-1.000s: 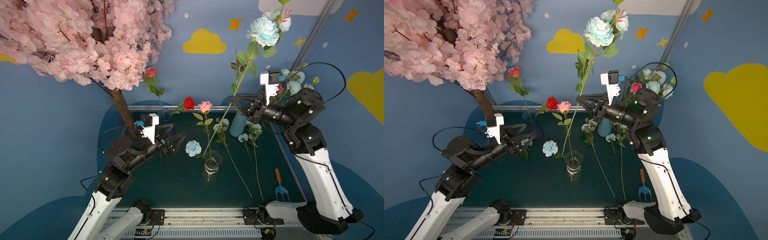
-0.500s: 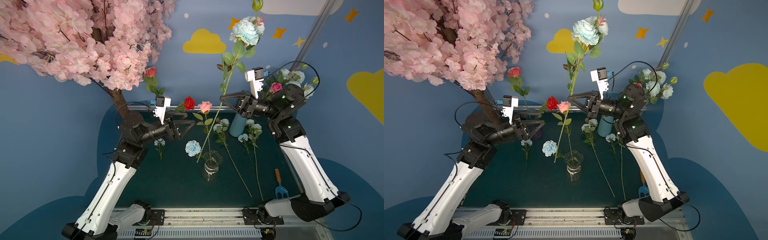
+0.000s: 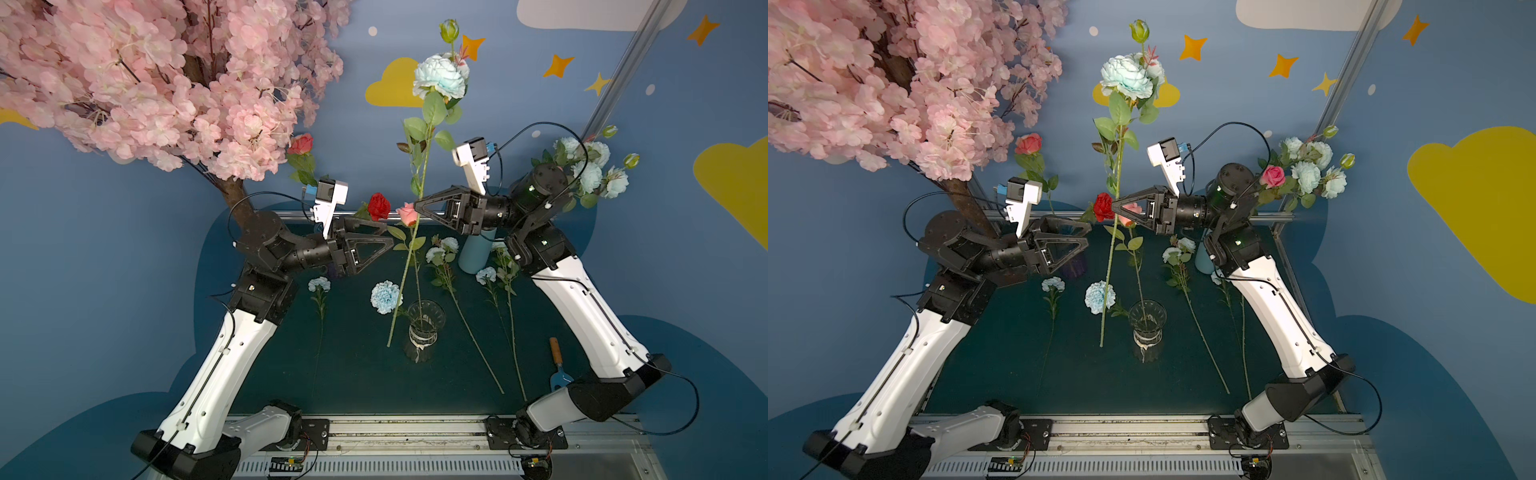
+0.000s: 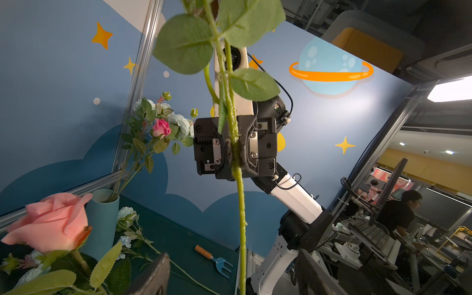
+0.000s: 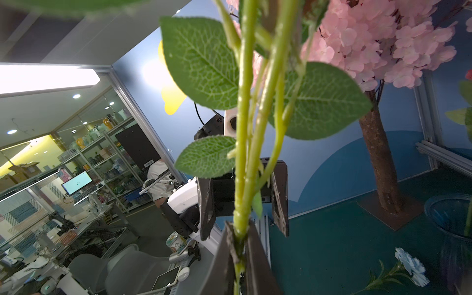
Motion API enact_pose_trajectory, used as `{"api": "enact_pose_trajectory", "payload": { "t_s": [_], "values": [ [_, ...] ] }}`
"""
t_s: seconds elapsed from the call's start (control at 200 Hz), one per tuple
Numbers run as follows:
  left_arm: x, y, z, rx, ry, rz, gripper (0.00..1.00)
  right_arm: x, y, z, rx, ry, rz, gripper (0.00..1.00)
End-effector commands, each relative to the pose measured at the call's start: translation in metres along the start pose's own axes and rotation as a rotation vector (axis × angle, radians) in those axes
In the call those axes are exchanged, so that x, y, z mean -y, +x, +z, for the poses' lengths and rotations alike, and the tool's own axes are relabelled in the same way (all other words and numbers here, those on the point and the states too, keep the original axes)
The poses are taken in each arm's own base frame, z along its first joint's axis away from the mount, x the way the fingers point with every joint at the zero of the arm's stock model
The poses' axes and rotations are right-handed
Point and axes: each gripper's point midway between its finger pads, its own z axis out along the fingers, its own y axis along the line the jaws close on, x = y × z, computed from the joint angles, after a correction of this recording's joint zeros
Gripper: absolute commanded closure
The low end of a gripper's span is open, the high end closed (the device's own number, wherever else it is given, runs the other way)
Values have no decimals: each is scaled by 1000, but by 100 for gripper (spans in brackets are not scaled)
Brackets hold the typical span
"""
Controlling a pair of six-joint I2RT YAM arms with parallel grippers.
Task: Pick out blue flowers from the vase
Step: Pick up the flower from the vase.
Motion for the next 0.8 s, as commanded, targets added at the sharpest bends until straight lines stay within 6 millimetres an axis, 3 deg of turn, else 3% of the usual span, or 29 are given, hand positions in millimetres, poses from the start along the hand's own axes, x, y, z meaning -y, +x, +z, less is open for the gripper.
{"api": "enact_pose_trajectory", "payload": {
  "t_s": [0.0,0.365,0.796],
  "values": [
    [9,-3,1,-17,51,-3,26,-21,-3,9,-15,-53,-60,100],
    [10,-6,2,-10,66,-12,36,-17,9,33,-64,-71,-47,100],
    [26,-5,6,-23,130,-17,73,0,19,49,-95,-42,-20,100]
  ]
}}
